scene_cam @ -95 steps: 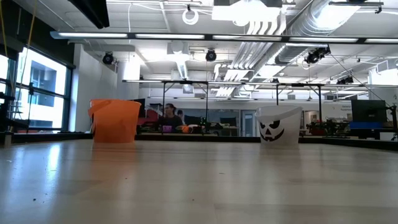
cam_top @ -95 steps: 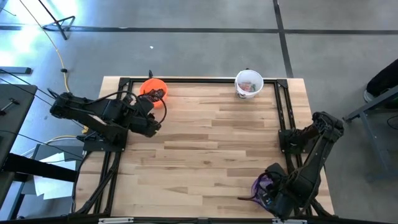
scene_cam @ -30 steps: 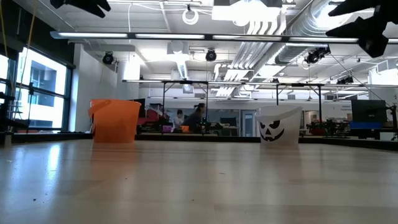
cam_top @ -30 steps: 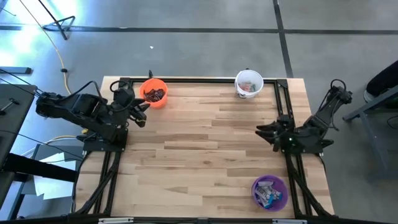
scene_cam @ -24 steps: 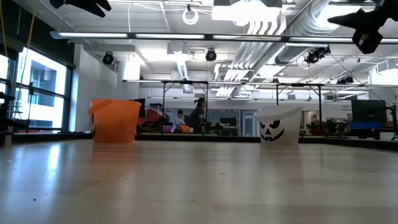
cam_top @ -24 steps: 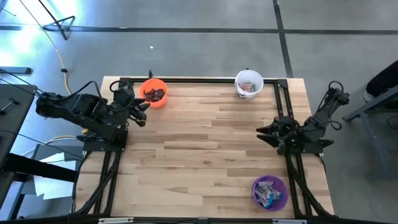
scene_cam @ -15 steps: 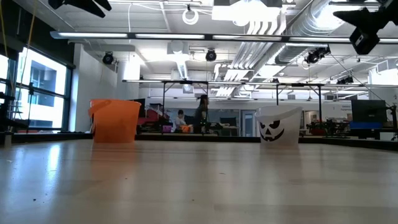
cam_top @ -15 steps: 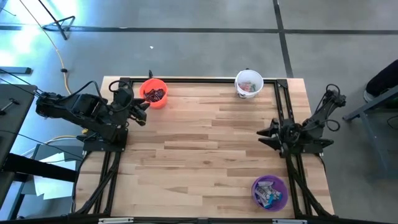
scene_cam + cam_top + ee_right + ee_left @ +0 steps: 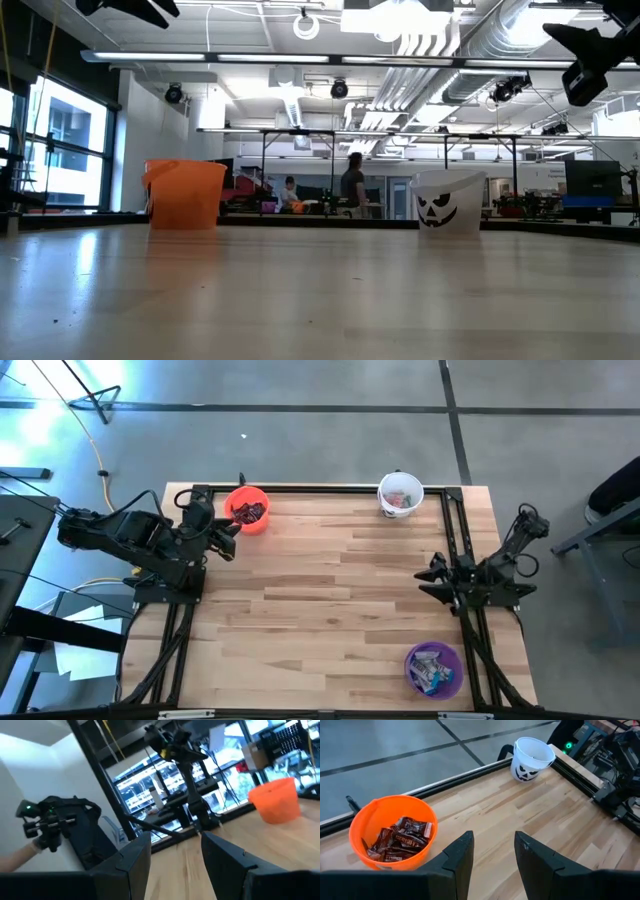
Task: Sort candy
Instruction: Return to Home Position
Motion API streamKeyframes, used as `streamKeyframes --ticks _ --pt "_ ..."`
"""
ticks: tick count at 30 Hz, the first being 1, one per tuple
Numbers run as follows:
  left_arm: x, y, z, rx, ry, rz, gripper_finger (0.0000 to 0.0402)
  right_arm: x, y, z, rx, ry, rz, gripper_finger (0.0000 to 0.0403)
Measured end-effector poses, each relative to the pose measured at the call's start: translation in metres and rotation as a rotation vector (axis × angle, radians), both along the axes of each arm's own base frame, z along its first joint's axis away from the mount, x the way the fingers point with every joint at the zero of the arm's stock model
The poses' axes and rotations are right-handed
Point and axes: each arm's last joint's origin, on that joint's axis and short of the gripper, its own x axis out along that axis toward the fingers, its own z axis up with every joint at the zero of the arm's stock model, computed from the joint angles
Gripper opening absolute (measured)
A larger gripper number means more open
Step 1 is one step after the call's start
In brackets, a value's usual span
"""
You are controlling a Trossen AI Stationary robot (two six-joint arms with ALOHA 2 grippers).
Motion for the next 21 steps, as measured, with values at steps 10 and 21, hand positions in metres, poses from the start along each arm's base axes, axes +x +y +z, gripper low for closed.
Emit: streamKeyframes --ticks 10,21 --pt "0.0 0.0 0.0 0.07 0.053 -0.03 0.013 0.007 -0.003 -0.026 -0.092 0.223 -0.069 0.0169" --pt "0.006 -0.003 -0.004 -0.005 0.086 -0.105 0.013 0.006 -0.027 -0.033 -0.086 0.304 -0.72 0.0169"
